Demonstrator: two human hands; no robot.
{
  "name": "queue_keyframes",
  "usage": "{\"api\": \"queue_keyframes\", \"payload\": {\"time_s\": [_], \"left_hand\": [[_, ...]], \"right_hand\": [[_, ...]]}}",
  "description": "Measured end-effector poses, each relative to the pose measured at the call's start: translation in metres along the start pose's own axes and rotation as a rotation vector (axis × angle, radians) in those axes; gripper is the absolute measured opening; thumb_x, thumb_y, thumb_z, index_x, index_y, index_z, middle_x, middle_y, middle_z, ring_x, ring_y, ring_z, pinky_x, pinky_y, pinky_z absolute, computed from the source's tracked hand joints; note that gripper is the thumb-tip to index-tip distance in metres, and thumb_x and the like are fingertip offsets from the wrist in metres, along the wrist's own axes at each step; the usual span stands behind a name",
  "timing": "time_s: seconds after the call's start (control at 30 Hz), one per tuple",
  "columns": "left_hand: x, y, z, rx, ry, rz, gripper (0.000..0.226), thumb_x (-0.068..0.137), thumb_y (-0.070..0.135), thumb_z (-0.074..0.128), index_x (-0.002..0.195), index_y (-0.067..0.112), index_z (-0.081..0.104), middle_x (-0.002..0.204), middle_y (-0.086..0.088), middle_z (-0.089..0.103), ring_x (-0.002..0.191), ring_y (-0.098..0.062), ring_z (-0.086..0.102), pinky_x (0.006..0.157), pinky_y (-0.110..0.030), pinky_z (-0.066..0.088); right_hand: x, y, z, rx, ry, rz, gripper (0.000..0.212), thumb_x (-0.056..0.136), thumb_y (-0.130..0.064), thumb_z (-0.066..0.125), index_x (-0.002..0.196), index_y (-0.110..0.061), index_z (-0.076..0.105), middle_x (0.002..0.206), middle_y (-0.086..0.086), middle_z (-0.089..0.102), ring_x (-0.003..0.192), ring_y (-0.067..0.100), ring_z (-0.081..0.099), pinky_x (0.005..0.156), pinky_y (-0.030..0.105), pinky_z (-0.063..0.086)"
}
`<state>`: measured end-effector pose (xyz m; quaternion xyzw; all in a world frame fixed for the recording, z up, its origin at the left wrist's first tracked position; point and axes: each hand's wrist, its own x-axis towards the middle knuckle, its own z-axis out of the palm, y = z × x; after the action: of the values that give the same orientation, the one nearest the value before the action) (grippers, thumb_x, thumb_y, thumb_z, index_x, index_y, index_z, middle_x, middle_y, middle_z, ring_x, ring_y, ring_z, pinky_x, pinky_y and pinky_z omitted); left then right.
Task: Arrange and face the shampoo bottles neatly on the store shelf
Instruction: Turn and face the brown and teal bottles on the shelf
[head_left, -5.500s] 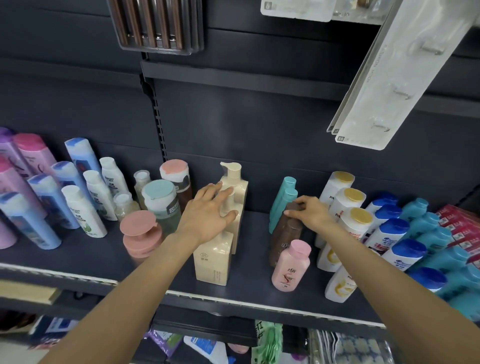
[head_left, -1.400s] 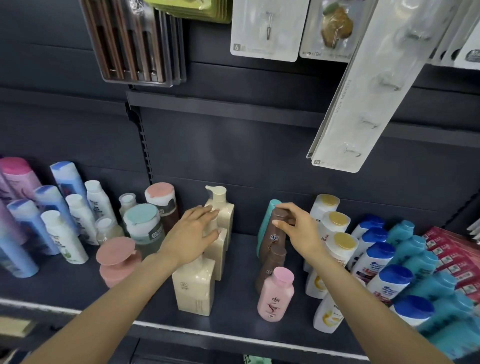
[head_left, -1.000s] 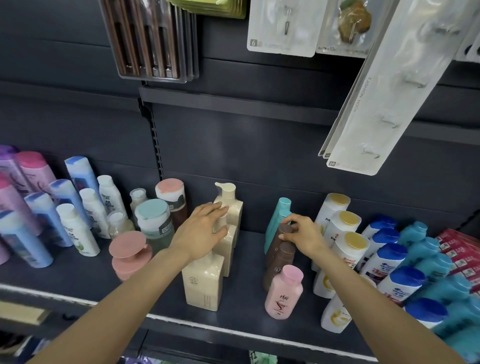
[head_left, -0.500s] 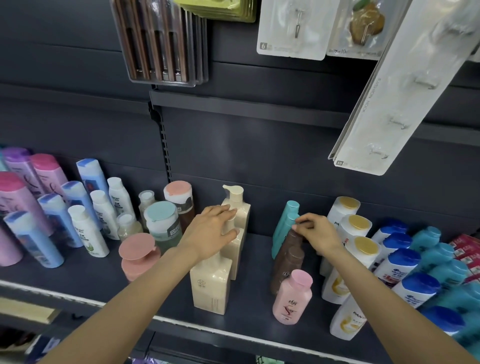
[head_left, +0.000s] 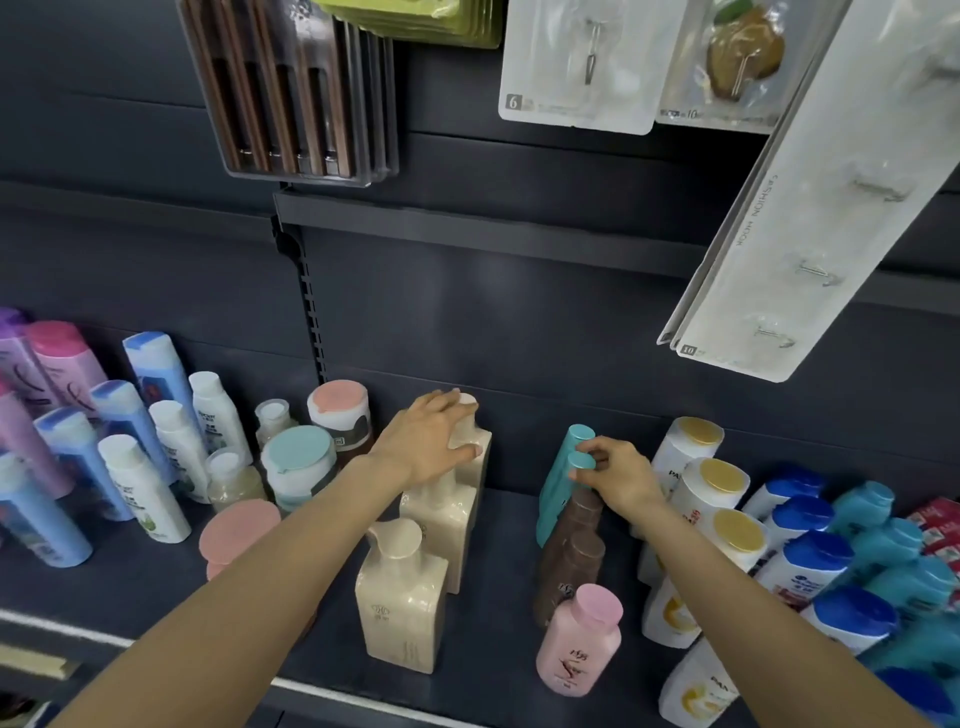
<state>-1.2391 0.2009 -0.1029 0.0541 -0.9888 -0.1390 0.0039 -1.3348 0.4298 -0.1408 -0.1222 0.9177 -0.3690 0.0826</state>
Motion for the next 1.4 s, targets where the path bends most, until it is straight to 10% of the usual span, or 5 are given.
{"api": "queue_keyframes", "payload": {"time_s": [0.63, 0.77, 1.03, 1.3, 1.4], "left_hand": [[0.005, -0.001, -0.003, -0.221, 0.043, -0.050, 0.054, 0.090, 0.036, 0.056, 0.141, 0.025, 0.040, 0.153, 0.001, 0.028, 0.141, -0.022, 0.020, 0.114, -0.039, 0.022], [-0.002, 0.016, -0.015, -0.449, 0.168, 0.007, 0.045, 0.090, 0.029, 0.059, 0.133, 0.021, 0.049, 0.139, 0.001, 0.047, 0.131, -0.017, 0.037, 0.104, -0.026, 0.028], [-0.015, 0.036, -0.018, -0.669, 0.013, -0.027, 0.037, 0.093, 0.034, 0.056, 0.125, 0.017, 0.055, 0.116, 0.003, 0.059, 0.103, -0.007, 0.053, 0.089, -0.018, 0.037], [-0.036, 0.034, -0.034, -1.117, -0.046, -0.125, 0.035, 0.094, 0.042, 0.048, 0.109, 0.012, 0.059, 0.094, -0.008, 0.068, 0.067, -0.015, 0.068, 0.053, -0.017, 0.052], [-0.041, 0.035, -0.040, -1.154, 0.035, -0.081, 0.031, 0.093, 0.038, 0.053, 0.107, 0.011, 0.059, 0.101, -0.009, 0.066, 0.083, -0.018, 0.069, 0.062, -0.024, 0.057]], "right_hand": [[-0.024, -0.055, -0.023, 0.433, 0.347, -0.302, 0.012, 0.086, -0.017, 0.066, 0.096, -0.023, 0.061, 0.089, -0.010, 0.064, 0.079, 0.004, 0.060, 0.070, 0.012, 0.047], [-0.028, -0.063, -0.033, 0.626, 0.377, -0.234, 0.013, 0.087, -0.022, 0.065, 0.087, -0.034, 0.061, 0.088, -0.006, 0.065, 0.082, 0.014, 0.062, 0.074, 0.038, 0.055], [-0.049, -0.067, -0.039, 1.001, 0.385, -0.011, 0.009, 0.091, -0.019, 0.060, 0.096, -0.011, 0.061, 0.087, 0.002, 0.062, 0.078, 0.012, 0.061, 0.055, 0.022, 0.053], [-0.064, -0.069, -0.043, 1.346, 0.311, 0.116, 0.010, 0.095, -0.018, 0.054, 0.089, -0.010, 0.056, 0.099, 0.012, 0.063, 0.091, 0.025, 0.065, 0.073, 0.035, 0.057], [-0.066, -0.071, -0.044, 1.400, 0.243, 0.104, 0.012, 0.097, -0.015, 0.051, 0.096, -0.005, 0.055, 0.108, 0.016, 0.061, 0.094, 0.025, 0.065, 0.079, 0.037, 0.056]]}}
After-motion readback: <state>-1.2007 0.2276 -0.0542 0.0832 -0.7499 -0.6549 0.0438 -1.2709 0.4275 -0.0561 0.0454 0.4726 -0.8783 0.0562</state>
